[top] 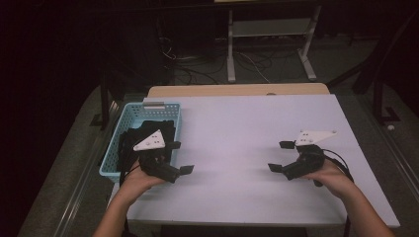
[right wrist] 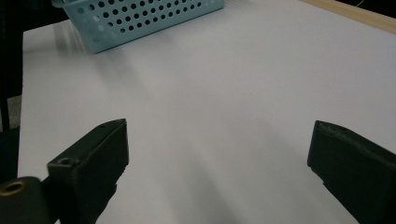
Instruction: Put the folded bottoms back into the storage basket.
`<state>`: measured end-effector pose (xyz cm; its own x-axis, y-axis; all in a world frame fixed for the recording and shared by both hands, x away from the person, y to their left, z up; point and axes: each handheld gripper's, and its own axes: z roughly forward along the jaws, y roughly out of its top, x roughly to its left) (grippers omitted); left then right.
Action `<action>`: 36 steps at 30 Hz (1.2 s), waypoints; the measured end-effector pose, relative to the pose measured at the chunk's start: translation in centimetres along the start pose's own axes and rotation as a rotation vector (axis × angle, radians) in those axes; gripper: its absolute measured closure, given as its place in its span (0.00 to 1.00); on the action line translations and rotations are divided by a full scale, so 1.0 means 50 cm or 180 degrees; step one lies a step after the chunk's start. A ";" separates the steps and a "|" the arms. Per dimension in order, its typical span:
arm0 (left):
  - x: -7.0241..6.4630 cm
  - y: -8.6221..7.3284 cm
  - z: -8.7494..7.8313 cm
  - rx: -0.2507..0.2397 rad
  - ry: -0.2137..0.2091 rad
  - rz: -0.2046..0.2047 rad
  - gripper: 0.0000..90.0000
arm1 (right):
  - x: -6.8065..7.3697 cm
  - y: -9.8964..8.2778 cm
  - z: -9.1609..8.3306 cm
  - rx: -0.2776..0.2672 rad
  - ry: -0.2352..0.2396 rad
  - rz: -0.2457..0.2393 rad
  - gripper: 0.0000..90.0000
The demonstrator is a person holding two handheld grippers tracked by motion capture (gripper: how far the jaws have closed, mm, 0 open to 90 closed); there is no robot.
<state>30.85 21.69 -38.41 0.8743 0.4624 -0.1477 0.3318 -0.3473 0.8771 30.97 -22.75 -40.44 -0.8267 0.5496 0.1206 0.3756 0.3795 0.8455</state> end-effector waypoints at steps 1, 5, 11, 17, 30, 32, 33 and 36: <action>-0.001 0.000 0.000 -0.0001 0.0002 0.0015 0.00 | 0.001 -0.005 -0.005 -0.0003 -0.0009 0.0000 0.06; 0.000 -0.001 0.000 -0.0010 -0.0011 0.0022 0.00 | 0.002 -0.023 -0.019 -0.0023 -0.0035 0.0004 0.05; 0.004 0.001 -0.001 -0.0007 -0.0010 0.0036 0.00 | 0.004 -0.046 -0.032 0.0011 -0.0085 -0.0006 0.05; 0.004 0.004 -0.003 -0.0009 0.0011 0.0066 0.00 | 0.006 -0.068 -0.053 0.0019 -0.0143 0.0022 0.05; 0.007 -0.003 0.004 0.0068 -0.0029 0.0061 0.00 | -0.006 -0.100 -0.092 -0.0053 -0.0198 0.0147 0.05; 0.007 -0.003 0.005 0.0078 -0.0036 0.0059 0.00 | -0.005 -0.094 -0.094 -0.0099 -0.0191 0.0181 0.05; 0.007 -0.004 0.005 0.0085 -0.0042 0.0050 0.00 | -0.004 -0.091 -0.095 -0.0112 -0.0190 0.0196 0.05; 0.008 -0.004 0.005 0.0090 -0.0049 0.0047 0.00 | -0.002 -0.085 -0.096 -0.0140 -0.0192 0.0204 0.05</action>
<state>31.22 21.73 -38.78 0.8844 0.4446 -0.1420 0.3286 -0.3771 0.8659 27.45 -27.99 -41.58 -0.7742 0.6161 0.1448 0.4072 0.3097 0.8592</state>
